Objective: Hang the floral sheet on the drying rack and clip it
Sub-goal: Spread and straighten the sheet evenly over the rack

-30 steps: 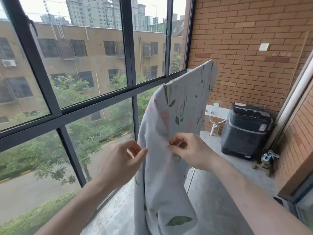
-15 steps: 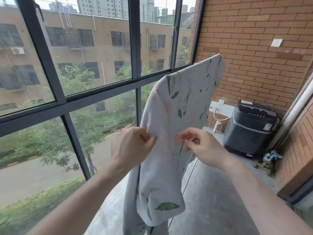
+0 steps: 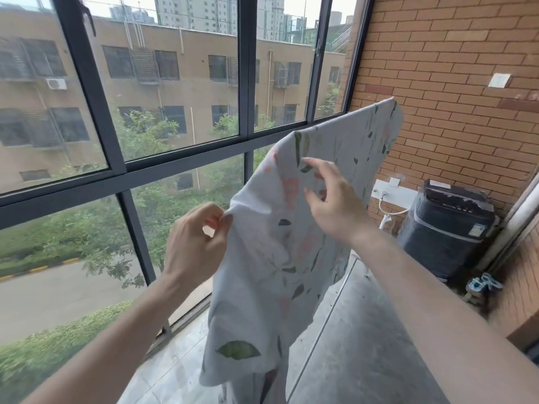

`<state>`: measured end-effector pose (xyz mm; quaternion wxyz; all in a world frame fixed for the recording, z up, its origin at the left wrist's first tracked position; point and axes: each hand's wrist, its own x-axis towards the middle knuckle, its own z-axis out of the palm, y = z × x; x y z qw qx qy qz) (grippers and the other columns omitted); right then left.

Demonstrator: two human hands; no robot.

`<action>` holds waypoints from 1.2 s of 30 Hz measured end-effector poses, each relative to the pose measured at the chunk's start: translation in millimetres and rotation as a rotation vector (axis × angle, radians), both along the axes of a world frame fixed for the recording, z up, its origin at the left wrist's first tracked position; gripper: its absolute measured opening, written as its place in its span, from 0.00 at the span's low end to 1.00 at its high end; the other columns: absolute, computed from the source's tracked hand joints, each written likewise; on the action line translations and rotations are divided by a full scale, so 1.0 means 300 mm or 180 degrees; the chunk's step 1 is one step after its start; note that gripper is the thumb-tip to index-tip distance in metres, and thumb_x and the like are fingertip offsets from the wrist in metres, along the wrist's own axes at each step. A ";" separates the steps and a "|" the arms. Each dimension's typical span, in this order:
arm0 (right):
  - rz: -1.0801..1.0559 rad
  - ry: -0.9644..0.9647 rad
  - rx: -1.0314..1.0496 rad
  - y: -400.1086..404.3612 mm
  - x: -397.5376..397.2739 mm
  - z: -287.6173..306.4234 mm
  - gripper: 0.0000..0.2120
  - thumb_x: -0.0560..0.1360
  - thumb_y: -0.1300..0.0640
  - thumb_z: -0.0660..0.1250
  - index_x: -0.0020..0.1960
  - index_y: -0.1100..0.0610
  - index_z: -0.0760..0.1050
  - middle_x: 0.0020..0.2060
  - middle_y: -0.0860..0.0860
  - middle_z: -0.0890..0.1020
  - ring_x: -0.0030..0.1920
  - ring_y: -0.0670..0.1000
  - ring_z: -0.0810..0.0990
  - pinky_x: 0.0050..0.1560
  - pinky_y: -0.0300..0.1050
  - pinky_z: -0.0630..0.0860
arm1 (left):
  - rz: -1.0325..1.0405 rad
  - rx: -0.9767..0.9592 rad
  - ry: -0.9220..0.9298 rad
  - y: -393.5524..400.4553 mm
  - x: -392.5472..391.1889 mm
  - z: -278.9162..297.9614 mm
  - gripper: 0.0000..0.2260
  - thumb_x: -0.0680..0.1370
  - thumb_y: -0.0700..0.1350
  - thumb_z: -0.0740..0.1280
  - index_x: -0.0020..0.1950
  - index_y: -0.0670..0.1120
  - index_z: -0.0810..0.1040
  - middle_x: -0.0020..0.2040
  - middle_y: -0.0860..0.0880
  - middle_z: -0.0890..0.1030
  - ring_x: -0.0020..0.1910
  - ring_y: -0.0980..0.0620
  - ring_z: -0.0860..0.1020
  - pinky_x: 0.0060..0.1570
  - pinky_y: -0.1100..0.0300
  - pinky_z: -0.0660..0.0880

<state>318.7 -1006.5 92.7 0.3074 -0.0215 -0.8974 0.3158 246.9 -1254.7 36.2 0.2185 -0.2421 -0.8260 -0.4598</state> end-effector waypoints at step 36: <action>0.0020 0.0065 0.0446 -0.060 -0.246 0.123 0.10 0.85 0.44 0.56 0.53 0.44 0.75 0.57 0.41 0.74 0.69 0.48 0.63 0.66 0.55 0.69 | -0.0631 -0.0851 0.0011 0.089 -0.127 0.235 0.02 0.79 0.45 0.73 0.46 0.51 0.84 0.41 0.59 0.83 0.41 0.58 0.81 0.43 0.58 0.79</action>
